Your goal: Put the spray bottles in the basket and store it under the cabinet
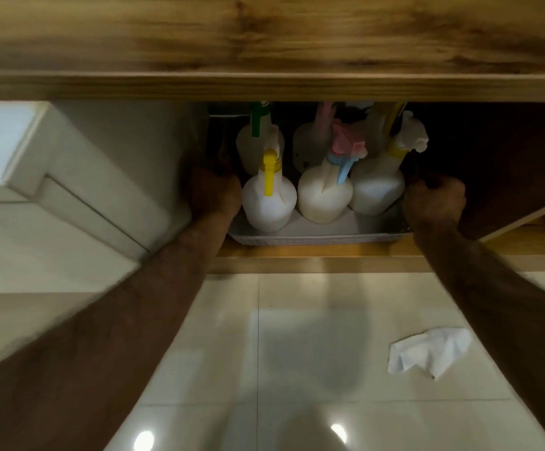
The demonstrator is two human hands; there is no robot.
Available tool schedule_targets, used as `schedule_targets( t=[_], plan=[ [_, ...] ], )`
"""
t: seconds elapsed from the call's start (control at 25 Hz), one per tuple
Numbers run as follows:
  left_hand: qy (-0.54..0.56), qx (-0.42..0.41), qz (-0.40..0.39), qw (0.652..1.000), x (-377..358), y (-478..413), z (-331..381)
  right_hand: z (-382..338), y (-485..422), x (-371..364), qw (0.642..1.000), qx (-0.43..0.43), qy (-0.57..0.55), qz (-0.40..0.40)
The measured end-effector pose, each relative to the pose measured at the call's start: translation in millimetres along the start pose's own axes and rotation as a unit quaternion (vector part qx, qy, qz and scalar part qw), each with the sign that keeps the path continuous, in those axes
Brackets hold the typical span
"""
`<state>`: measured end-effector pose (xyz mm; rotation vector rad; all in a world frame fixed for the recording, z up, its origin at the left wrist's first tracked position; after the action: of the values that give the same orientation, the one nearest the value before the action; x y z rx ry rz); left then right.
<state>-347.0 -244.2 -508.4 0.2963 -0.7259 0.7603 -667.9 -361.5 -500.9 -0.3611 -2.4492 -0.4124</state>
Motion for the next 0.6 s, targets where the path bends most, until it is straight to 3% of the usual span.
schedule_targets(
  t=[0.12, 0.28, 0.6],
  plan=[
    [0.033, -0.04, -0.022, 0.998, 13.9, 38.8, 14.7, -1.3, 40.9, 18.5, 0.999, 0.04, 0.011, 0.024],
    [0.067, -0.062, -0.062, 0.994, 48.2, 99.9, 38.5, -9.2, 94.7, 47.1, 0.996, 0.083, 0.027, -0.001],
    [0.129, -0.064, -0.122, 0.982, 184.5, 198.6, 119.2, -82.2, 235.5, 125.1, 0.993, 0.072, 0.04, -0.082]
  ],
)
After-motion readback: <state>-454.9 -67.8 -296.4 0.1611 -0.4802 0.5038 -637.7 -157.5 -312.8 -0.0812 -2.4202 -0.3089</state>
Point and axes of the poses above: each hand's wrist, its own y-axis away from the middle knuckle, its own x-axis out of the back of the hand, z = x × y, the point moved 4 cm from there along -y, towards the middle knuckle, and after that the axes turned 11 degrees about -x, right-handed, at the moved point
